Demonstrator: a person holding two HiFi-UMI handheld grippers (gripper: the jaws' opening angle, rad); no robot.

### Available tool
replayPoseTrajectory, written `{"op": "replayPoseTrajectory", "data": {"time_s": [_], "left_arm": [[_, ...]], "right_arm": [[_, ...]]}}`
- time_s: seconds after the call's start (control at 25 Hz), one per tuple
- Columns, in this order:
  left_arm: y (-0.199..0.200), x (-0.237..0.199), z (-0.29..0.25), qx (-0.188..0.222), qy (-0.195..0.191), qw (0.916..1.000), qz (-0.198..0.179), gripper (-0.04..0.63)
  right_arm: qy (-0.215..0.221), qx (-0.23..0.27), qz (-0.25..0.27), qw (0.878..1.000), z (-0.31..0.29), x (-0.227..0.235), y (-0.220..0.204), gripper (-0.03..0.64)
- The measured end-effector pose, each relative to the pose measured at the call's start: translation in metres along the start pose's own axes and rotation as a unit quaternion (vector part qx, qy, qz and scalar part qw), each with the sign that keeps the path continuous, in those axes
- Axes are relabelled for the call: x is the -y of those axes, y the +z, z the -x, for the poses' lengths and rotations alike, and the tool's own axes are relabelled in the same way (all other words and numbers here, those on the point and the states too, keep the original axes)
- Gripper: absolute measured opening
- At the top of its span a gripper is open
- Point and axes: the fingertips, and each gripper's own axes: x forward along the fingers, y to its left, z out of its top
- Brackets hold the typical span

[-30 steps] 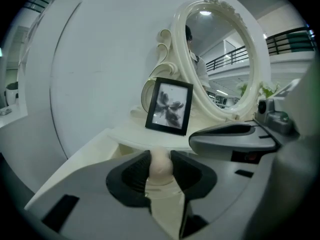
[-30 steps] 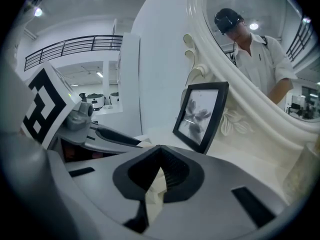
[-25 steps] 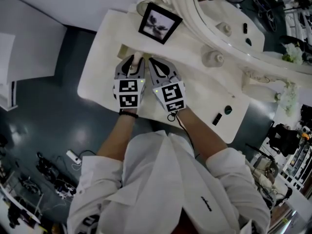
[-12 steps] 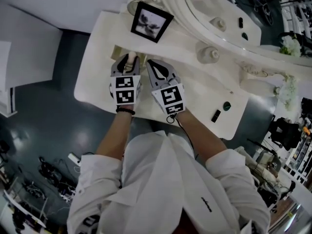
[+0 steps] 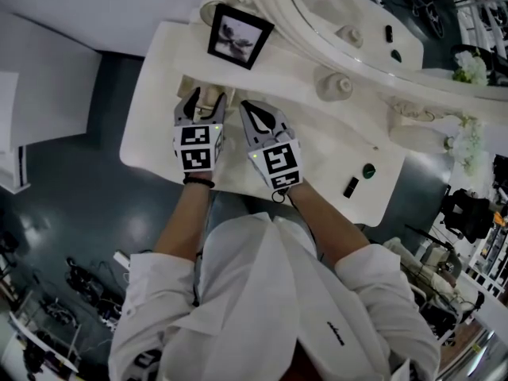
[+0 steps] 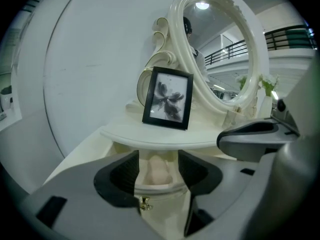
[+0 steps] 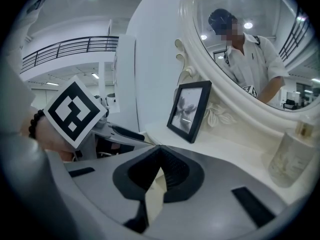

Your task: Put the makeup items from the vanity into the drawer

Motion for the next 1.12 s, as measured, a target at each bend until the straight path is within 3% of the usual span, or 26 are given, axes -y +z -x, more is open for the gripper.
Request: {"op": "replayPoseTrajectory", "data": {"time_s": [0.4,0.52,0.56,0.68,0.88,1.12], "left_arm": [[0.033,0.01,0.028,0.063,0.006,0.9979,-0.012,0.229],[0.047,0.022,0.041,0.081,0.002,0.9963,-0.029,0.13],[0.051,0.027,0.046,0.086,-0.001,0.9956,-0.036,0.086],[0.063,0.046,0.061,0.105,-0.019,0.9926,-0.057,0.043],[0.087,0.084,0.091,0.149,-0.071,0.9833,-0.076,0.031],[0.104,0.124,0.122,0.189,-0.101,0.9728,-0.089,0.028]], "right_arm": [[-0.021,0.021,-0.018,0.999,0.034,0.017,0.006,0.018],[-0.035,0.033,-0.026,0.999,0.053,0.025,0.011,0.018],[-0.04,0.035,-0.027,0.998,0.06,0.028,0.012,0.018],[-0.058,0.044,-0.033,0.997,0.082,0.04,0.013,0.018],[-0.096,0.063,-0.056,0.992,0.127,0.063,0.015,0.018],[-0.154,0.092,-0.082,0.98,0.195,0.089,0.016,0.018]]}}
